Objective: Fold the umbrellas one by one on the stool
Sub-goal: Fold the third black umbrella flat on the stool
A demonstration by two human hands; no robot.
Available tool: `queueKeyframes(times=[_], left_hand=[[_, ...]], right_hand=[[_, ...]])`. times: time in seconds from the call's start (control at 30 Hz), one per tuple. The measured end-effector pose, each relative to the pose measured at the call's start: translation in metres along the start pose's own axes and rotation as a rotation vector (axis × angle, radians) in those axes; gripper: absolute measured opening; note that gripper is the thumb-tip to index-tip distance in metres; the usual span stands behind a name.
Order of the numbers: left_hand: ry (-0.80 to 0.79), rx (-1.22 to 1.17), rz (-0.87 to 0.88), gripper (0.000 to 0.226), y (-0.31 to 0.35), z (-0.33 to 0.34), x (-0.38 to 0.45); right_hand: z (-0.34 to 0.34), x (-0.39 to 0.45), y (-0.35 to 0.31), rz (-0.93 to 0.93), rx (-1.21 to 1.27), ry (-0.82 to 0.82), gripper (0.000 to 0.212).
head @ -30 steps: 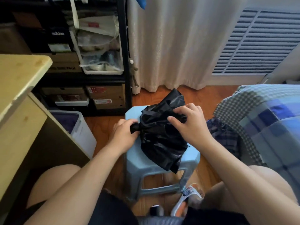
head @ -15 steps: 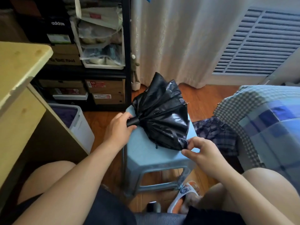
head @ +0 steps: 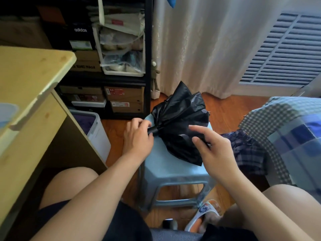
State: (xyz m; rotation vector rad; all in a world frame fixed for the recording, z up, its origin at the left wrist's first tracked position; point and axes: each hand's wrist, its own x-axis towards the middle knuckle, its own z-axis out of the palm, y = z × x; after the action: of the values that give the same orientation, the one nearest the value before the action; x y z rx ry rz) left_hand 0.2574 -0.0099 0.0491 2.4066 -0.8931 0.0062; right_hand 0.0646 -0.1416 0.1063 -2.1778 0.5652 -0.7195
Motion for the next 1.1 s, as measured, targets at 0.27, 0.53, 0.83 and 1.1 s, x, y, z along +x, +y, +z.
queueKeyframes(times=[0.27,0.53,0.83,1.1], left_hand=[[-0.205,-0.720,-0.164,0.021,0.029,-0.009,-0.022],[-0.081,-0.800,-0.165,0.037,0.037,-0.001,-0.006],[-0.064,-0.951,-0.156,0.042,0.047,0.005,-0.003],[-0.081,-0.896,-0.160,0.042,0.046,0.009,-0.005]], right_hand=[[-0.017,0.037,-0.027,0.221,0.282,-0.012,0.021],[-0.034,0.099,-0.050,0.145,0.051,-0.057,0.014],[-0.041,0.101,-0.031,0.251,0.196,-0.124,0.015],[-0.048,0.068,-0.004,0.488,0.452,-0.045,0.014]])
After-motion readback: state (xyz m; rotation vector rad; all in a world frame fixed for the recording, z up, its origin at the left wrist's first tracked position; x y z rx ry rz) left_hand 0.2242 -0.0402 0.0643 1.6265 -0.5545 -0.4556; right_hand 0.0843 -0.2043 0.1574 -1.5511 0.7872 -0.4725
